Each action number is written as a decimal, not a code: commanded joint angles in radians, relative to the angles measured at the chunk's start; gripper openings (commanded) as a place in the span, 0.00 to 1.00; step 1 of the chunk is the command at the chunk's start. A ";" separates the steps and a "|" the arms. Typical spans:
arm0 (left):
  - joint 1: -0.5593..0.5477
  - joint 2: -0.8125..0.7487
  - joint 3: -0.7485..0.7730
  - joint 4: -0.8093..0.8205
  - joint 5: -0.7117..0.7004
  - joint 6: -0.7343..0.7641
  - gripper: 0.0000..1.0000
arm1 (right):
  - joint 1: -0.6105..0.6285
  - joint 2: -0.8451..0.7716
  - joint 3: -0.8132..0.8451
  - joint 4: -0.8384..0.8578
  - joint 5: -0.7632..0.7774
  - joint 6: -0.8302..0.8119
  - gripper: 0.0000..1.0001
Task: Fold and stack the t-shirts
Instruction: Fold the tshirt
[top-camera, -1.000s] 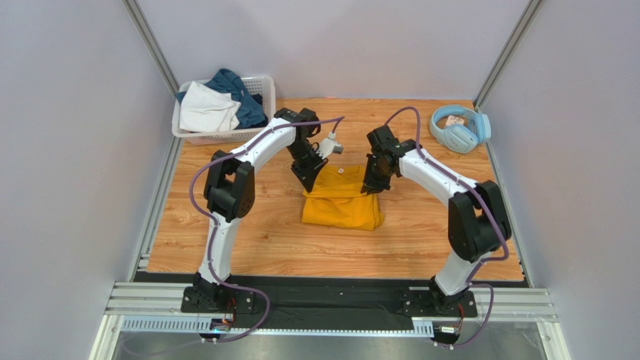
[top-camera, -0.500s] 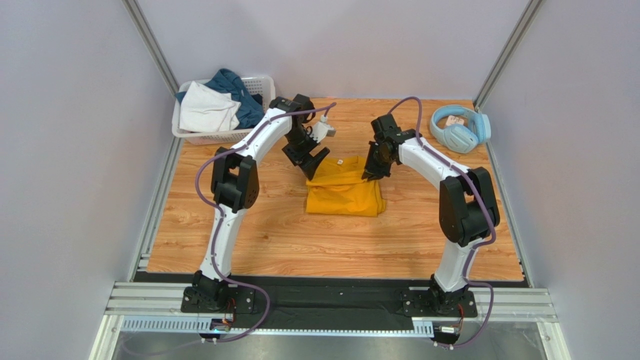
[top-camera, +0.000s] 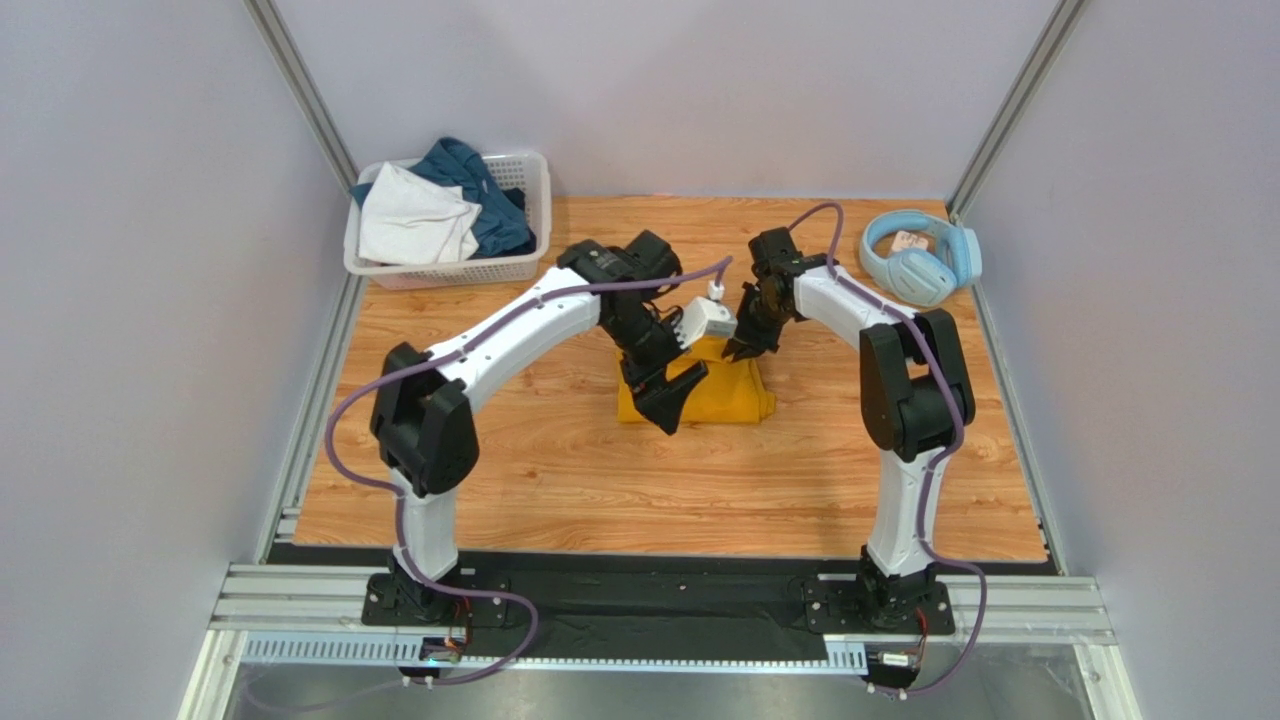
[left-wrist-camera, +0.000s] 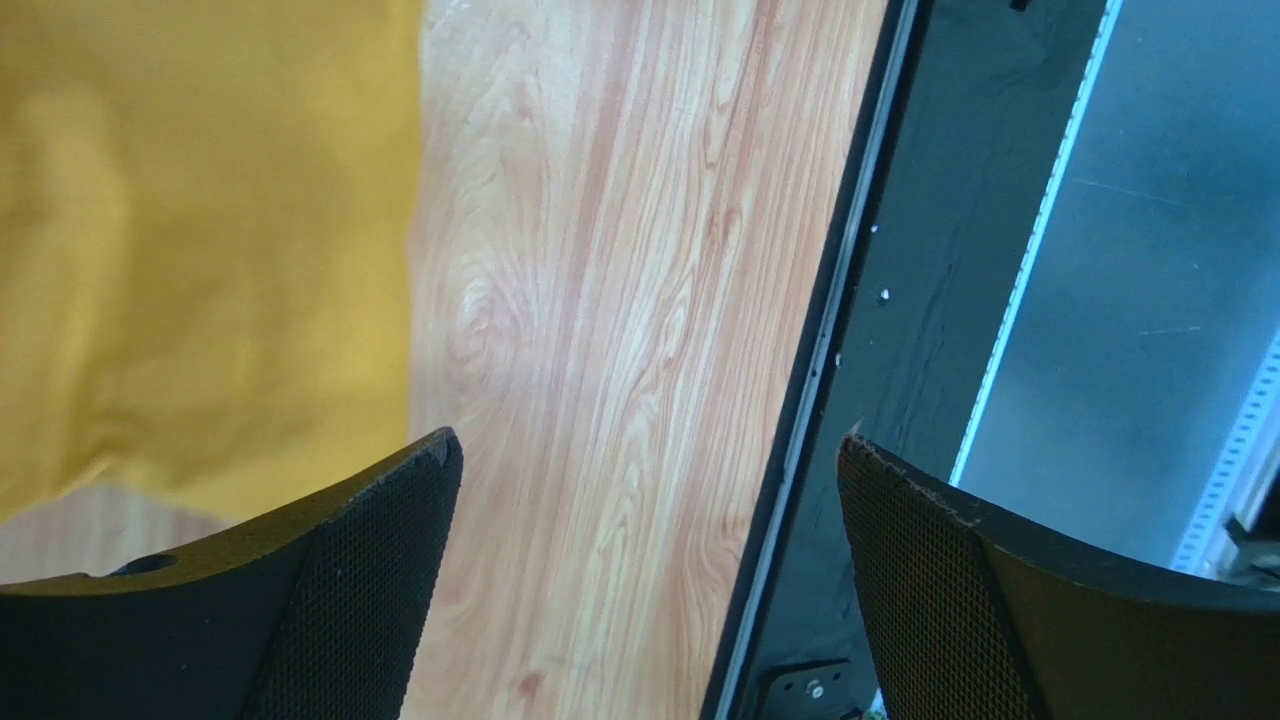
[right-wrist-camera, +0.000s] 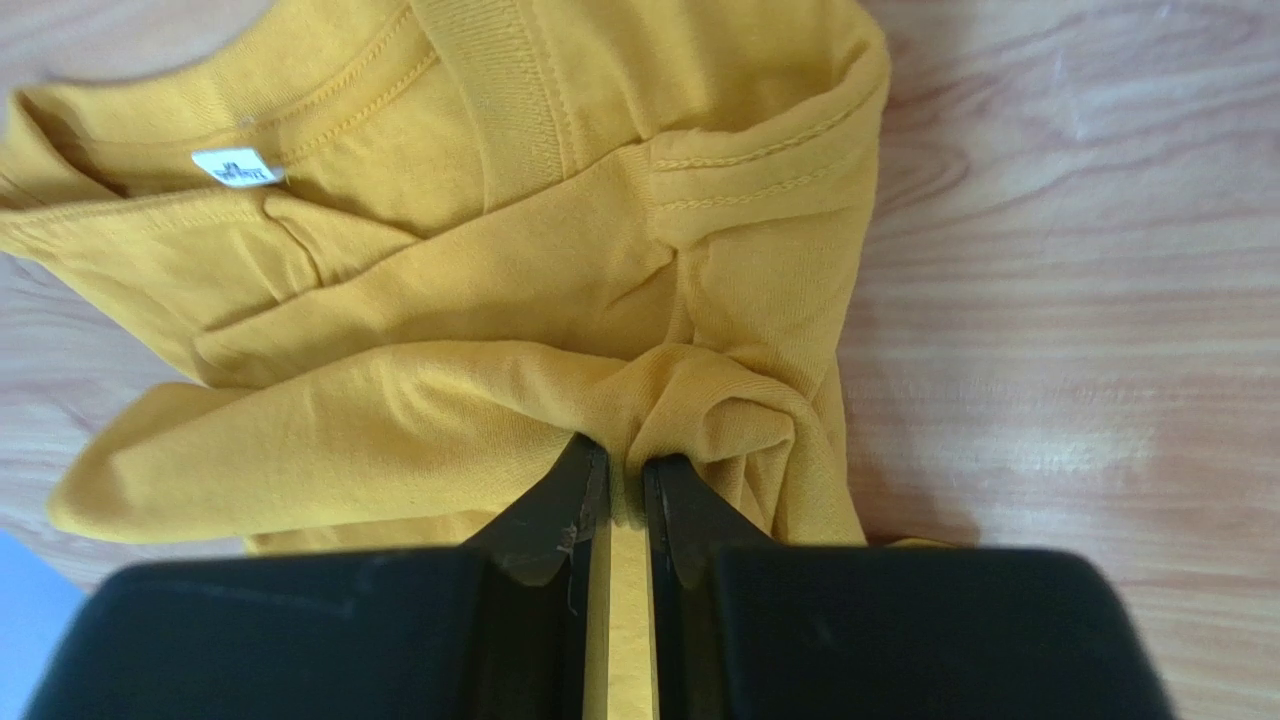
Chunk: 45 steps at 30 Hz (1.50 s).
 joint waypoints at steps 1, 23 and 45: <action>0.023 0.137 -0.028 0.056 0.038 0.024 1.00 | -0.033 0.025 0.070 0.040 -0.059 0.055 0.10; 0.087 0.082 -0.294 0.201 -0.094 0.134 1.00 | -0.125 -0.214 0.055 0.025 -0.192 0.066 0.57; 0.095 -0.079 -0.316 0.135 -0.064 0.139 1.00 | -0.032 0.323 0.315 0.174 -0.514 0.146 0.54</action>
